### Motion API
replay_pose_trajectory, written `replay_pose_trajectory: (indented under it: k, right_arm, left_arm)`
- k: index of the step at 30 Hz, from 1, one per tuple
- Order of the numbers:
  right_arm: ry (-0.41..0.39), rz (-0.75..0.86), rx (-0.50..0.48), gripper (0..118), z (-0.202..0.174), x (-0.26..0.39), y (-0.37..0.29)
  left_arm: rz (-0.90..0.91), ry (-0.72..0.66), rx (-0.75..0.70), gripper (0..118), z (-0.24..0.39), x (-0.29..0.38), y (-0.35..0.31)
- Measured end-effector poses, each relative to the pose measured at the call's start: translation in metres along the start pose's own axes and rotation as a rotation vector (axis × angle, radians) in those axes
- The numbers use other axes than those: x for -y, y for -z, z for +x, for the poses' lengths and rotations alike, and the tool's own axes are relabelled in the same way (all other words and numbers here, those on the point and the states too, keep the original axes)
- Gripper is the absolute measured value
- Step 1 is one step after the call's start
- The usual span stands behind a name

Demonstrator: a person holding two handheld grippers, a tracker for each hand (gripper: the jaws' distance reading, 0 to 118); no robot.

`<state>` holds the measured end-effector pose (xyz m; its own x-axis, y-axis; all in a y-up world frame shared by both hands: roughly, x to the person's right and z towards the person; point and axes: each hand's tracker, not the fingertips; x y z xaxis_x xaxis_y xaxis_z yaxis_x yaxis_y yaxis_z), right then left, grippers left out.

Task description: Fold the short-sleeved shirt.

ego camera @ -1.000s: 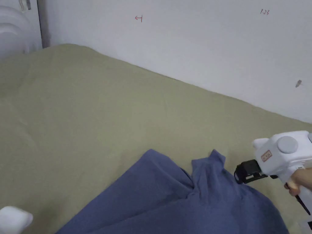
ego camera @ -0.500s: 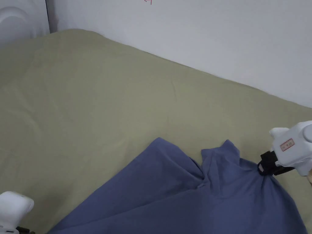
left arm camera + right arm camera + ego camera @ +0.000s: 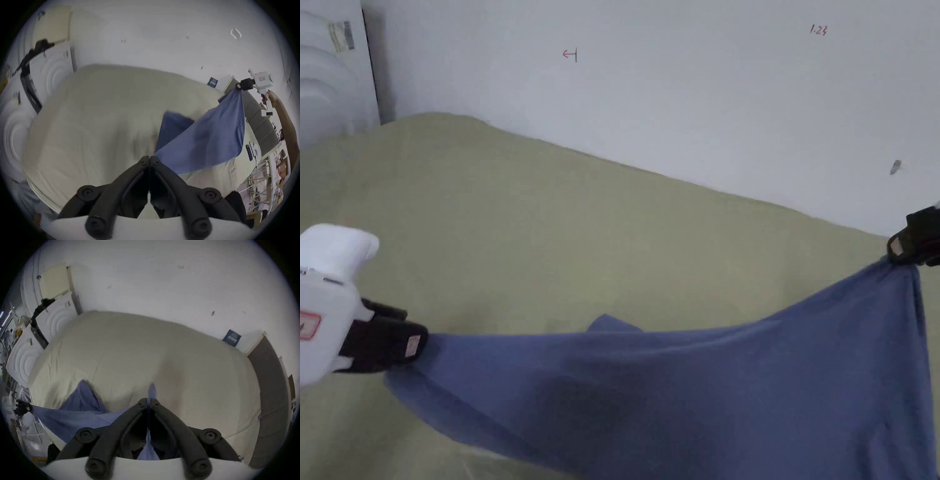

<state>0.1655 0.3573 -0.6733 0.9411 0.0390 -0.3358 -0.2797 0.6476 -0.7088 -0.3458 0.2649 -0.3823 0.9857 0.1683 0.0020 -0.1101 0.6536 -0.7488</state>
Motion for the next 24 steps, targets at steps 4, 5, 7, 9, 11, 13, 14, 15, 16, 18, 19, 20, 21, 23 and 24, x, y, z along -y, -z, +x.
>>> replay_pose_trajectory:
  k: [4, 5, 7, 9, 11, 13, 14, 15, 16, 18, 19, 20, 21, 23, 24]
  right_arm:
    - [0.052, 0.090, 0.091, 2, 0.019, -0.021, -0.034]
    - [0.072, 0.111, 0.107, 2, 0.025, -0.025, -0.042]
    - [0.099, 0.160, 0.128, 1, 0.033, -0.036, -0.055]
    - [0.104, 0.192, 0.156, 2, 0.043, -0.049, -0.066]
    - [0.109, 0.227, 0.197, 2, 0.050, -0.063, -0.074]
    - [0.114, 0.268, 0.213, 1, 0.046, -0.068, -0.090]
    - [0.128, 0.308, 0.240, 1, 0.047, -0.074, -0.096]
    - [0.131, 0.314, 0.232, 1, 0.050, -0.081, -0.099]
    - [0.145, 0.353, 0.245, 1, 0.053, -0.089, -0.104]
    - [0.149, 0.367, 0.264, 1, 0.067, -0.112, -0.103]
    - [0.146, 0.406, 0.293, 1, 0.069, -0.121, -0.107]
    - [0.133, 0.425, 0.299, 1, 0.071, -0.130, -0.110]
    - [0.137, 0.456, 0.313, 1, 0.074, -0.138, -0.111]
    - [0.154, 0.499, 0.309, 1, 0.080, -0.154, -0.118]
    - [0.164, 0.536, 0.343, 1, 0.081, -0.161, -0.121]
  left_arm:
    - [0.052, 0.038, -0.008, 0, 0.007, -0.073, -0.003]
    - [0.060, 0.060, -0.018, 0, 0.010, -0.094, -0.003]
    - [0.092, 0.088, -0.043, 0, 0.018, -0.134, -0.002]
    - [0.128, 0.106, -0.055, 0, 0.026, -0.175, -0.002]
    - [0.159, 0.108, -0.059, 0, 0.038, -0.211, -0.002]
    - [0.207, 0.133, -0.085, 0, 0.051, -0.247, -0.001]
    - [0.208, 0.147, -0.091, 0, 0.058, -0.264, 0.000]
    - [0.239, 0.157, -0.110, 0, 0.064, -0.279, 0.000]
    - [0.252, 0.154, -0.125, 0, 0.070, -0.293, 0.001]
    - [0.295, 0.182, -0.158, 0, 0.077, -0.323, 0.003]
    - [0.304, 0.182, -0.163, 0, 0.081, -0.336, 0.003]
    - [0.333, 0.176, -0.175, 0, 0.083, -0.347, 0.003]
    - [0.328, 0.169, -0.174, 0, 0.085, -0.356, 0.004]
    - [0.344, 0.173, -0.205, 0, 0.087, -0.375, 0.005]
    - [0.367, 0.196, -0.222, 0, 0.088, -0.381, 0.004]
